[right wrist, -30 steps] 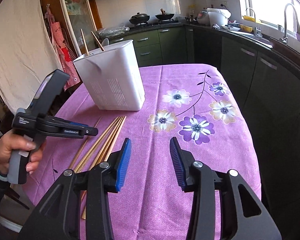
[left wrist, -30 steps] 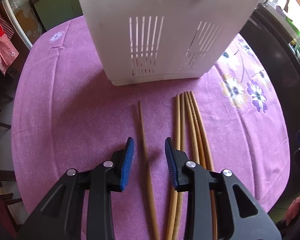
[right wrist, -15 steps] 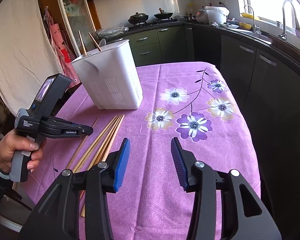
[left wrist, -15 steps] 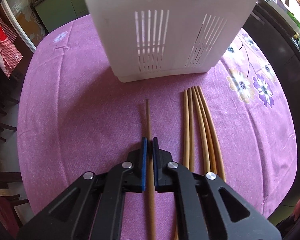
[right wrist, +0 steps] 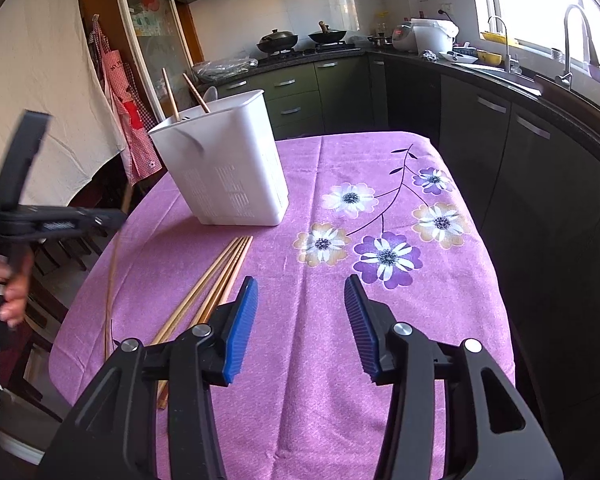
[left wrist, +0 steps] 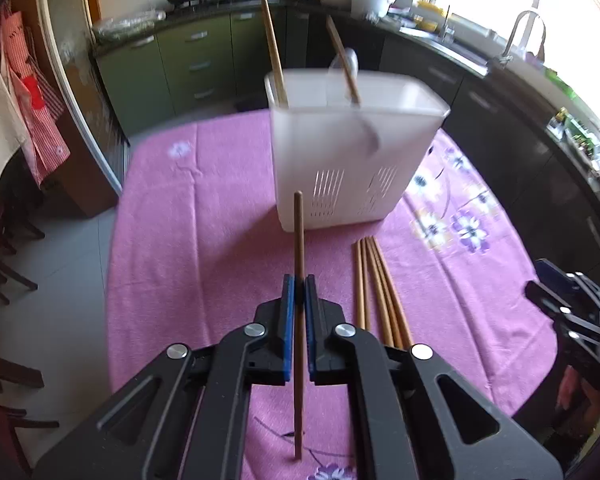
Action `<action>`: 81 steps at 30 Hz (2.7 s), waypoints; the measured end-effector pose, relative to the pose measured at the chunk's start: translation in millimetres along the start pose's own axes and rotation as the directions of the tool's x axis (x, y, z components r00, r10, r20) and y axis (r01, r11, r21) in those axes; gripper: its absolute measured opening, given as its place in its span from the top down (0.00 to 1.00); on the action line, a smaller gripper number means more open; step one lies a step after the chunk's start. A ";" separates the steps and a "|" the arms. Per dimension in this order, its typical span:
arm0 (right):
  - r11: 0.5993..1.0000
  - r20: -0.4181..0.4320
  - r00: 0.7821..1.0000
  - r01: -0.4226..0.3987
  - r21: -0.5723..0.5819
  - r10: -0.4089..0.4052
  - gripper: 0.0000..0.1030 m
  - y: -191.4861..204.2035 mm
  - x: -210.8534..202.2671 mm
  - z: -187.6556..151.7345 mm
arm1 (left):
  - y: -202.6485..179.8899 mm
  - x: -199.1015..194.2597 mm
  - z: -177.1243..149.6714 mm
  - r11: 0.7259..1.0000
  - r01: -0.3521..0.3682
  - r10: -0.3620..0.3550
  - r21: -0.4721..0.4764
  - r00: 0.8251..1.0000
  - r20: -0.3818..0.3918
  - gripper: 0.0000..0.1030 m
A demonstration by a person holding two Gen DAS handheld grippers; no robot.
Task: Organize utensils
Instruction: 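Lift the chopstick with the left tool while the right tool approaches the remaining chopsticks, then grasp a bamboo chopstick with the right tool while the left tool holds its chopstick upright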
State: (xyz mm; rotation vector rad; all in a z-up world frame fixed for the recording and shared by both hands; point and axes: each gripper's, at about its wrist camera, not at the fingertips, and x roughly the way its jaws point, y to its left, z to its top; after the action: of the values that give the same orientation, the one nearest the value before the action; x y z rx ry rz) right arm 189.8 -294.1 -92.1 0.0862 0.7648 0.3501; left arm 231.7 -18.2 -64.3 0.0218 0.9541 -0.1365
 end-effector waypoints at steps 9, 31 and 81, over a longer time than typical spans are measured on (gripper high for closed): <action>1.000 -0.023 1.000 -0.013 -0.020 0.012 0.55 9.3 5.6 2.6 | 4.5 -55.9 -14.4 1.000 0.003 -0.005 0.020 0.992 0.128 0.95; 0.996 -0.363 0.931 -0.054 -0.067 0.026 0.74 47.4 152.0 36.4 | 10.7 -77.5 -35.9 0.998 0.028 -0.038 0.056 0.983 0.178 0.95; 0.980 -0.191 0.981 -0.055 -0.190 0.018 0.94 101.4 100.5 62.3 | 11.2 -77.2 -38.9 0.998 0.027 -0.038 0.064 0.982 0.183 0.95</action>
State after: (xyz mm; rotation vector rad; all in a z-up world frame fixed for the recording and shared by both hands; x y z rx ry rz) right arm 271.6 -161.5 -93.3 -0.1191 0.9133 0.4709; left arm 157.5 4.2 -24.4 0.0494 0.7650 -0.1946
